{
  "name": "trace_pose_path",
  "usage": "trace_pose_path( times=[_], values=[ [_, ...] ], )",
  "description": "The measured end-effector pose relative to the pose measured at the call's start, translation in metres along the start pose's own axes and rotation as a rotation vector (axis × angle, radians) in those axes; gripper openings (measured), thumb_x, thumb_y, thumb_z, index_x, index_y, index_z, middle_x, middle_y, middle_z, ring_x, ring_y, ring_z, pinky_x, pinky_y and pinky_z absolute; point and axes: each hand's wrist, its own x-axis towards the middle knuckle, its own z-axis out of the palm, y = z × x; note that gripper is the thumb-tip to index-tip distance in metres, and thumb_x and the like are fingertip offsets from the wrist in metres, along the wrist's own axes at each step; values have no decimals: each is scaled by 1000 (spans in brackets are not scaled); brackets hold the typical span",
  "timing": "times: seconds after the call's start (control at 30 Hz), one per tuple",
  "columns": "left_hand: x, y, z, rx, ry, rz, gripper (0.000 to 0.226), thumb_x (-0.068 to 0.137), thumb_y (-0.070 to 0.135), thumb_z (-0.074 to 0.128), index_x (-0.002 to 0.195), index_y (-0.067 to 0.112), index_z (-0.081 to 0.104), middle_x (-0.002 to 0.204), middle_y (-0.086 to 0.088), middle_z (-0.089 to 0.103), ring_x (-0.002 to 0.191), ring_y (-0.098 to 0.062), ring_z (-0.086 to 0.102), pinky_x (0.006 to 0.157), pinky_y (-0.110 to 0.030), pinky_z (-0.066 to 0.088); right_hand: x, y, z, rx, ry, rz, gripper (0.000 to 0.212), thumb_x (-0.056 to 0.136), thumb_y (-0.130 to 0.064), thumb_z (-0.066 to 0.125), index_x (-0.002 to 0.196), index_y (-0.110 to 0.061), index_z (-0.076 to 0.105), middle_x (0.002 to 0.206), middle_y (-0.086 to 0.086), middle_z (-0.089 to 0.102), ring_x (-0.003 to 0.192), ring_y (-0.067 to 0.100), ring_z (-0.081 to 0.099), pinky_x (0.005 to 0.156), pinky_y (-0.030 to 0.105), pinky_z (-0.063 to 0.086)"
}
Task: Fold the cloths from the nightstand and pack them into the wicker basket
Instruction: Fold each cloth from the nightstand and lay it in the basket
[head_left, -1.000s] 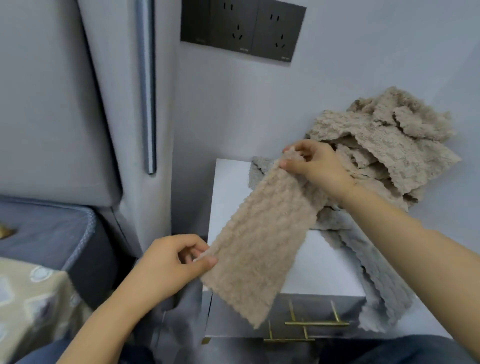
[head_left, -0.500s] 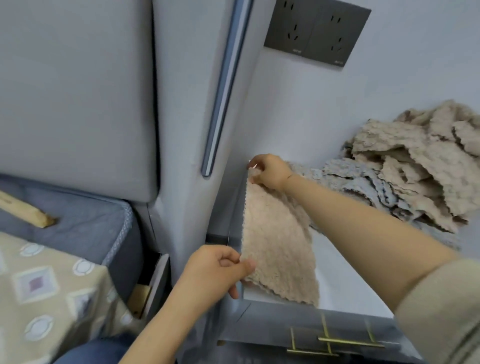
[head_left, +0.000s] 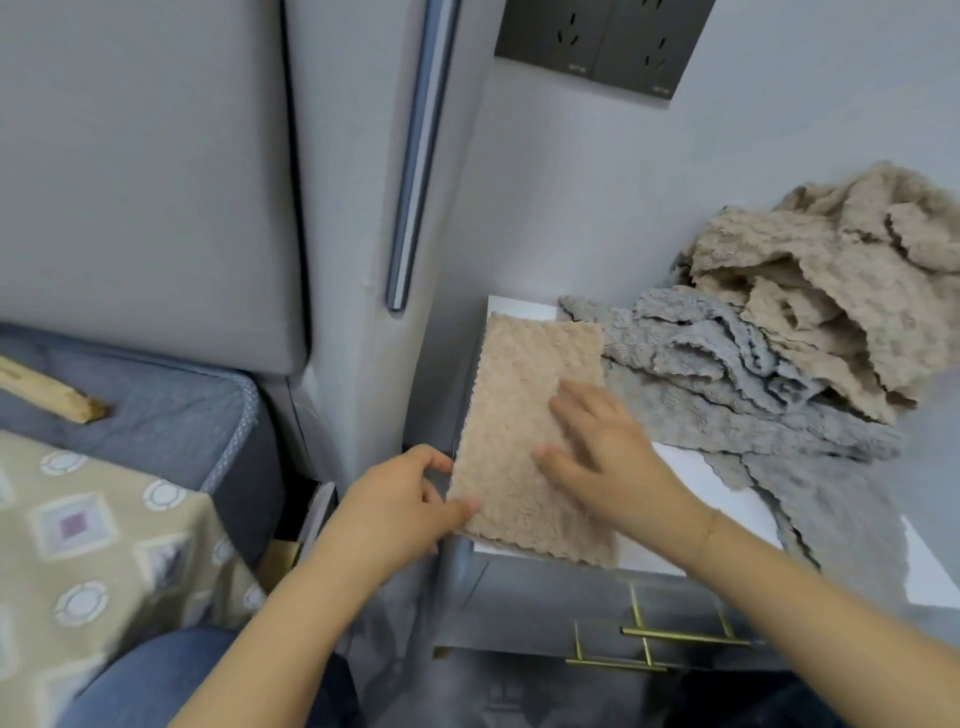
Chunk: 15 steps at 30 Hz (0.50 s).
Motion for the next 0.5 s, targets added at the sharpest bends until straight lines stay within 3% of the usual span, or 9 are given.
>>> trace_pose_path(
  times=[0.07,0.13,0.3,0.5],
  values=[
    [-2,3,-4,-41,1,-14,33,82,39,74,108,31,55,68,6,69,51,-5,61,54,-21,44,-12,0,14,-15,-97,12,70,100,-51,36,156,-17,11,163,-6,0,149,10,-2,118,25,-5],
    [-6,7,-1,-97,5,-22,39,83,36,75,115,29,53,65,7,67,48,-3,57,47,-15,39,-15,7,23,-44,-148,-14,69,101,-52,26,156,-20,-1,163,-7,-9,149,7,-10,117,26,-11],
    [-21,11,22,-142,108,12,56,82,30,75,131,29,47,59,7,66,46,2,53,53,-16,43,-17,41,27,-50,-155,-96,59,103,-48,19,156,-29,2,159,-17,-9,146,-1,-13,121,36,-12],
    [-35,22,54,-96,213,118,59,82,33,74,134,36,45,56,12,64,52,3,57,63,-20,47,-8,64,13,-23,-244,-248,60,100,-52,19,155,-34,4,161,-17,-4,144,-7,-14,119,31,-15]
  ],
)
